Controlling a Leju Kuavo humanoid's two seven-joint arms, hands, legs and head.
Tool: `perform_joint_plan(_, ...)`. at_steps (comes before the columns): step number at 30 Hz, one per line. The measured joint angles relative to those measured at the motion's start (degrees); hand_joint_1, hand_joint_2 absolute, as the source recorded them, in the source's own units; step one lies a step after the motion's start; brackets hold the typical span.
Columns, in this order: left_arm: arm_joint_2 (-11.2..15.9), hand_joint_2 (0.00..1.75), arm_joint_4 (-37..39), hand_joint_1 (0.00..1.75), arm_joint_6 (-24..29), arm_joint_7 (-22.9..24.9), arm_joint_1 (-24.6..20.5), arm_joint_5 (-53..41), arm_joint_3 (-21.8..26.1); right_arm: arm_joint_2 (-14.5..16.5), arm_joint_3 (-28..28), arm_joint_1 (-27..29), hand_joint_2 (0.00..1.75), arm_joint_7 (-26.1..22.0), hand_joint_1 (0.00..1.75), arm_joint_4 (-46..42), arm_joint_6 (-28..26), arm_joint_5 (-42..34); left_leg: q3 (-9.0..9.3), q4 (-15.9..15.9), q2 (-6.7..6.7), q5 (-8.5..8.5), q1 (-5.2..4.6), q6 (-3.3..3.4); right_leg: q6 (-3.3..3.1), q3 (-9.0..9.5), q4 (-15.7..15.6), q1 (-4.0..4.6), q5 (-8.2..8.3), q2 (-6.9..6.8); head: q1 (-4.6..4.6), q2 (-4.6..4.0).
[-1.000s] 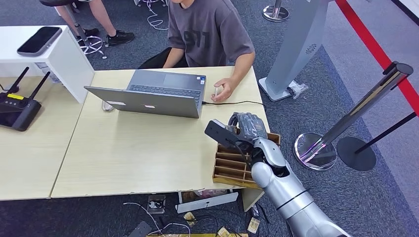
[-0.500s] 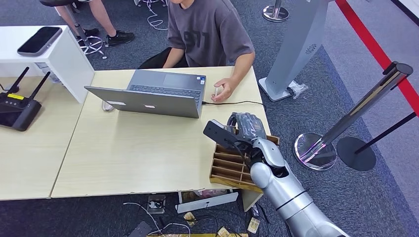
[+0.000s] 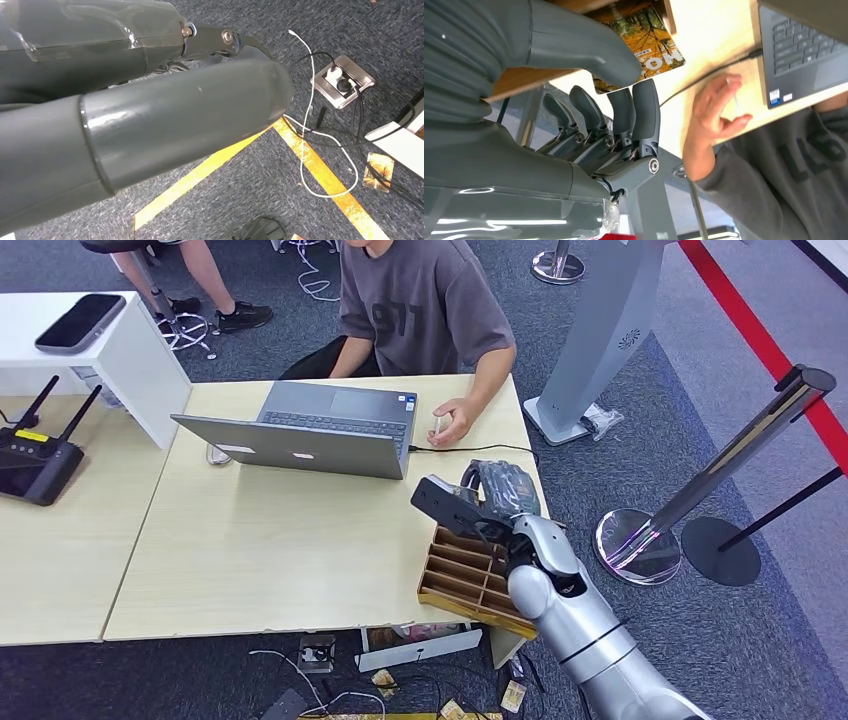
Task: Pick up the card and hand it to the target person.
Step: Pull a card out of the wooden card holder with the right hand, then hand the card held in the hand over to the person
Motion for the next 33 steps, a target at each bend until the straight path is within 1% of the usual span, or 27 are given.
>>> perform_joint_plan(6,-0.01,0.0,0.05,0.0,0.1,-0.25,0.02,-0.19,0.02,-1.05,-0.62,-0.63,1.75,1.05,1.42,-3.43,1.06,0.15,0.0,0.0,0.0,0.0,0.0,0.0,0.0,0.0,0.0,0.0,0.0,0.0,0.0,0.0)
perform_joint_plan(12,-0.01,0.0,0.08,0.0,0.29,-0.35,0.05,-0.26,0.03,-1.99,-1.11,-1.01,1.75,1.45,1.45,-6.66,2.09,-0.4,0.0,0.0,0.01,0.0,0.0,0.0,0.0,0.0,0.0,0.0,0.0,0.0,0.0,0.0)
perform_joint_plan(18,-0.01,0.0,0.15,0.0,0.41,-0.38,0.24,-0.3,0.08,-3.1,-2.09,-1.71,1.75,2.85,1.43,-10.49,2.66,-0.89,0.0,0.0,0.01,0.0,0.0,0.0,0.0,0.0,0.0,0.0,0.0,0.0,-0.01,0.0)
perform_joint_plan(23,-0.01,0.0,0.18,0.0,0.21,-0.37,0.32,-0.61,0.09,-4.14,-3.36,-3.26,1.75,3.94,1.41,-13.13,3.02,-1.02,0.0,0.01,0.01,0.0,0.0,0.0,0.0,0.0,0.0,0.0,0.0,0.0,0.0,0.0)
perform_joint_plan(28,-0.03,0.0,0.19,0.0,-0.03,-0.05,0.31,-1.19,0.09,-4.52,-4.77,-5.33,1.75,4.31,1.42,-13.83,2.91,-1.25,0.0,0.01,0.01,0.0,0.0,0.0,0.0,0.0,0.0,0.0,0.0,0.0,-0.01,0.0)
perform_joint_plan(33,-0.15,0.0,0.19,0.0,-0.4,0.46,0.24,-1.89,0.09,-4.57,-5.93,-7.76,1.75,3.29,1.4,-12.63,1.1,-0.71,-0.03,0.0,0.0,0.0,0.0,0.0,0.0,0.0,0.0,0.0,0.0,0.0,0.0,0.0)
